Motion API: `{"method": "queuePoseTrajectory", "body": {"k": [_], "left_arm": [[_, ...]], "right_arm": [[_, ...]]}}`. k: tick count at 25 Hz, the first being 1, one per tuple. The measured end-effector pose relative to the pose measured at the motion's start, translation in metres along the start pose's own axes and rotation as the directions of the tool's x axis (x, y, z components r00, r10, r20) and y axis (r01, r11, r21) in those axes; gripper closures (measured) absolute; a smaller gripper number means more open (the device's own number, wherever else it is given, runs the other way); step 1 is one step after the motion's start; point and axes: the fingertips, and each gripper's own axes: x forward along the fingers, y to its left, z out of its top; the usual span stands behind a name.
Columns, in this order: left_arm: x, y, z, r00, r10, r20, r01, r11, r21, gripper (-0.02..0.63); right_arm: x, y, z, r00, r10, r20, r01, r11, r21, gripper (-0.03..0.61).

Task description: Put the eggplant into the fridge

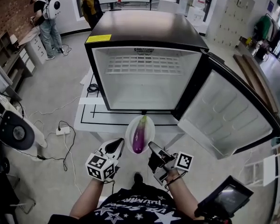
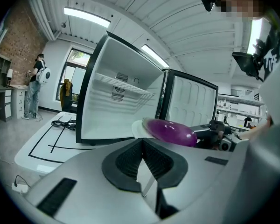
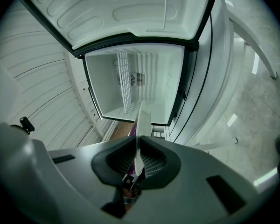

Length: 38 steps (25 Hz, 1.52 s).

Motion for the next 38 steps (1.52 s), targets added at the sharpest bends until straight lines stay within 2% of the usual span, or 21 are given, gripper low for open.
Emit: {"method": "queuePoseTrajectory", "body": {"k": [8,17,24,29,33,38], "left_arm": [[0.027,0.025,0.011,0.997,0.069,0.024,-0.069,0.998,-0.006,0.604],[0.029,0.049,0.023,0.991,0.134,0.030,-0.133,0.991,-0.012,0.604],[0.050,0.071,0.029,0.993,0.119,0.020,-0.119,0.993,-0.017,0.604],[0.068,0.090,0.042,0.994,0.104,0.032,-0.104,0.995,0.007,0.604],[0.084,0.110,0.053,0.996,0.089,0.028,-0.089,0.996,-0.002,0.604],[0.105,0.129,0.062,0.998,0.064,0.009,-0.065,0.998,0.026,0.604]], "right_arm": [[0.022,-0.011,0.030,0.998,0.002,-0.068,-0.001,1.000,0.005,0.555],[0.041,-0.015,0.047,0.996,0.007,-0.084,-0.006,1.000,0.016,0.555],[0.060,-0.026,0.063,0.998,-0.017,-0.060,0.018,1.000,0.013,0.555],[0.078,-0.031,0.078,0.999,-0.029,-0.031,0.030,1.000,0.009,0.555],[0.100,-0.034,0.096,0.999,-0.043,-0.001,0.043,0.999,0.015,0.555],[0.132,-0.040,0.111,0.999,-0.052,0.001,0.052,0.999,-0.001,0.555]]}}
